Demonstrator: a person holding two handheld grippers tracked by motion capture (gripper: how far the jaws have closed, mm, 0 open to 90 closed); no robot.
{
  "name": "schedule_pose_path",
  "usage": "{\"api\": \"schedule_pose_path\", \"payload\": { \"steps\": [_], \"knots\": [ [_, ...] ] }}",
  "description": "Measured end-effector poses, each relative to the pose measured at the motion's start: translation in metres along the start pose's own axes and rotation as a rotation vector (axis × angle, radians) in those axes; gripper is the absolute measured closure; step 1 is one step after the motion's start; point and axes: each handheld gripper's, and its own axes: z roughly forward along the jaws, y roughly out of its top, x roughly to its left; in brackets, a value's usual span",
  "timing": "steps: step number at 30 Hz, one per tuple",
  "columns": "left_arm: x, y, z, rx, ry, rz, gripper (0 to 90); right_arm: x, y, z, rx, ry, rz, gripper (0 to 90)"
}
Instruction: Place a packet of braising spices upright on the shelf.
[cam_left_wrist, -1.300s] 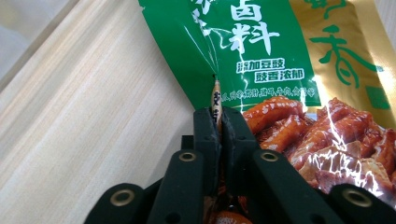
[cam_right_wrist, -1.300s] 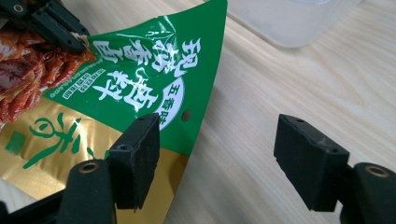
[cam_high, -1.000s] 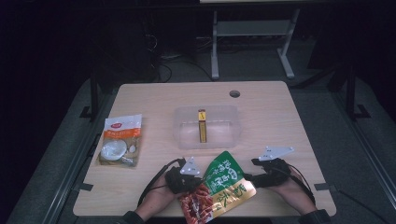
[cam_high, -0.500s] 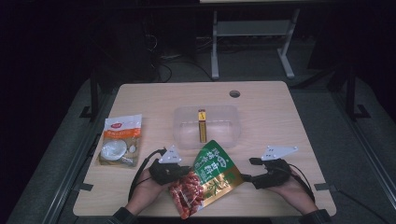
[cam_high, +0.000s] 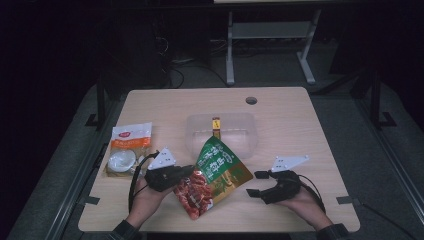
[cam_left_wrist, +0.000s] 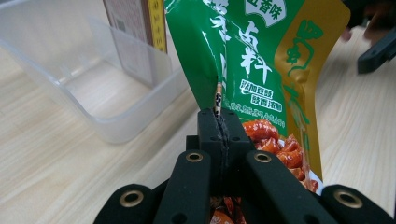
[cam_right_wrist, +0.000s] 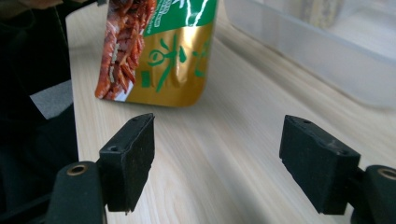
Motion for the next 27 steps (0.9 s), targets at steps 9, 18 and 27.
{"api": "schedule_pose_path", "payload": {
  "steps": [9,18,27],
  "knots": [
    [-0.001,0.004,-0.006,-0.046,0.006,-0.01,89.8,-0.001,0.02,0.025,-0.08,0.069,0.011,32.6],
    [0.0,0.006,-0.012,-0.095,0.001,-0.032,89.8,0.006,0.032,0.047,-0.116,0.115,0.003,43.3],
    [0.002,0.005,-0.013,-0.122,-0.011,-0.061,89.6,0.005,0.036,0.051,-0.153,0.166,0.054,77.9]
  ]
}}
